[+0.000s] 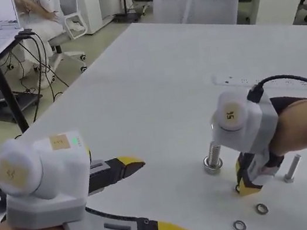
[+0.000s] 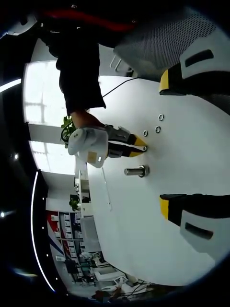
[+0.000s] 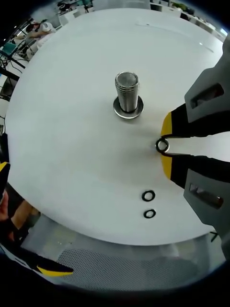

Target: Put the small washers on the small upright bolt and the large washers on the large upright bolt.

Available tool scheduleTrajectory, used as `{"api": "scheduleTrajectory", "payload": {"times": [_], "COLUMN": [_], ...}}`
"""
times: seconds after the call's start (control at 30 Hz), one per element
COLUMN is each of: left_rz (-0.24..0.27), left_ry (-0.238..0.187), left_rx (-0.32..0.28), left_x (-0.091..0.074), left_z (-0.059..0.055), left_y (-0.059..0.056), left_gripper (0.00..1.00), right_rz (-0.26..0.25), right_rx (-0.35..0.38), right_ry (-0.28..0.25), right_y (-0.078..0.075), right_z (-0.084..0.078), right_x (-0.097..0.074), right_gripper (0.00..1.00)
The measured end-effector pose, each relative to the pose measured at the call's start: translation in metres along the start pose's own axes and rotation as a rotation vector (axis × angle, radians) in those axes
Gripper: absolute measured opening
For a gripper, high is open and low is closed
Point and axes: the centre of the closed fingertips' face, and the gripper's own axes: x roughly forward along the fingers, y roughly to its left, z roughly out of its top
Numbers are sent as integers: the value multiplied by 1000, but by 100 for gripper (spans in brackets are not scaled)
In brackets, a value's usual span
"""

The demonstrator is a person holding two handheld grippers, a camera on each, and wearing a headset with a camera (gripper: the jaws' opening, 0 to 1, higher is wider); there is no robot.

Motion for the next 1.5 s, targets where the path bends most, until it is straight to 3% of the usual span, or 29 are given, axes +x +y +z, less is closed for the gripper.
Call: {"api": "scheduleTrajectory", "payload": {"times": [0.87,1.5], "left_rz": [-13,-82], "left_ry": [7,43], "left_rx": [14,64], "left_x": [1,18], "left_z": [0,12], "left_y": [-2,-4], "left_gripper": [84,84], "right_rz": [-31,-64], "right_rx": [53,120], "right_ry": [7,-1], "right_y": [0,4], "right_z": [-23,-47], "right_x": [-22,-45], "right_gripper": [13,13]}}
